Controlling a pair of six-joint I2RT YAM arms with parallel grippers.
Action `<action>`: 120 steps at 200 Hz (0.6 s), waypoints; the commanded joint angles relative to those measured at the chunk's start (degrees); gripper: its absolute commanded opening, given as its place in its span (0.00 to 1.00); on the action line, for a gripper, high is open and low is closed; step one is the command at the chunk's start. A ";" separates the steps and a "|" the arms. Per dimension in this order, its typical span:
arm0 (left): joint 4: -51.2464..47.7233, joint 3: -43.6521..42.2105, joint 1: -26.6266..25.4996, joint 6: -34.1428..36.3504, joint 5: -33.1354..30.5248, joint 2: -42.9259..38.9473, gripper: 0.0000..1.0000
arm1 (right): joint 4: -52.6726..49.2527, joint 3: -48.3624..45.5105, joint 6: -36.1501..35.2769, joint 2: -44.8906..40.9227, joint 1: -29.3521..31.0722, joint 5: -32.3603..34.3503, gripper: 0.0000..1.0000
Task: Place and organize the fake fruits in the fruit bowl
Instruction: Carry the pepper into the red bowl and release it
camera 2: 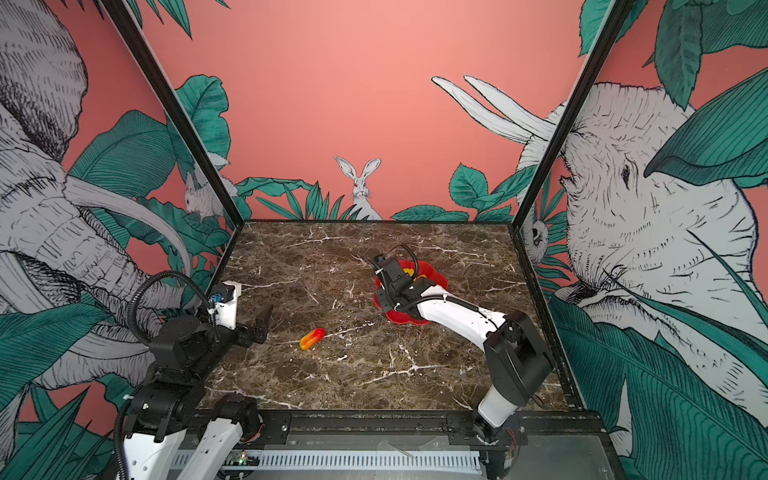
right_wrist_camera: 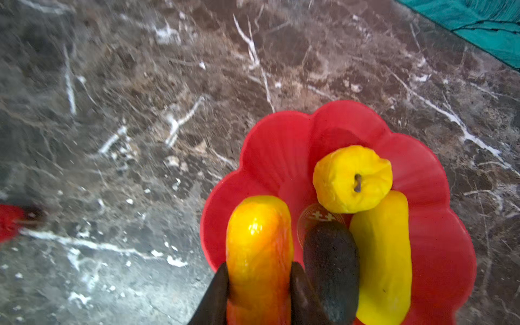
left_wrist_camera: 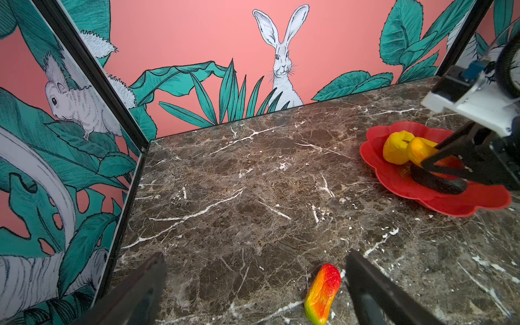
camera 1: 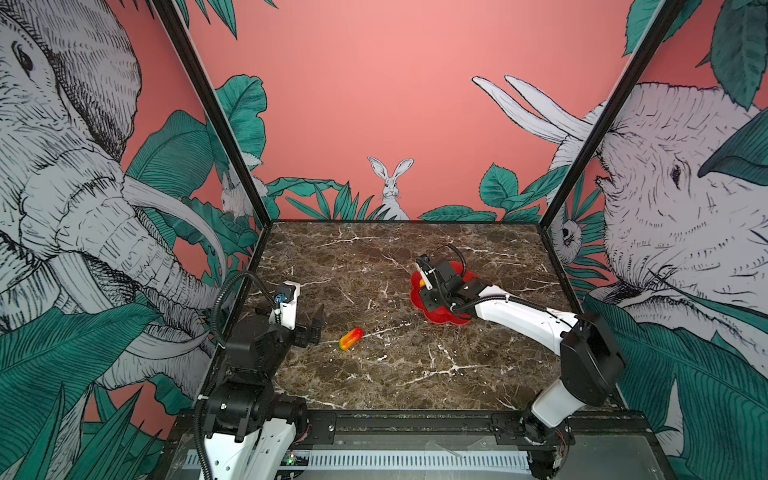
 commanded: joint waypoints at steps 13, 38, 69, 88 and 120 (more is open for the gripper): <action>-0.55 -0.48 0.30 -0.07 0.98 -0.03 1.00 | -4.85 0.94 -8.62 3.19 -2.77 -3.06 0.25; -0.54 -0.49 0.31 -0.04 0.97 -0.09 1.00 | -6.38 2.25 -10.09 6.45 -4.47 -4.79 0.28; -0.52 -0.45 0.31 -0.06 0.99 0.06 1.00 | -6.61 3.32 -11.51 9.79 -5.19 -6.89 0.32; -0.43 -0.49 0.26 0.05 1.15 0.24 1.00 | -6.40 3.92 -11.52 10.87 -5.36 -7.02 0.33; -0.31 -0.49 0.31 0.03 1.17 0.32 1.00 | -6.88 4.66 -11.60 11.21 -5.48 -6.61 0.42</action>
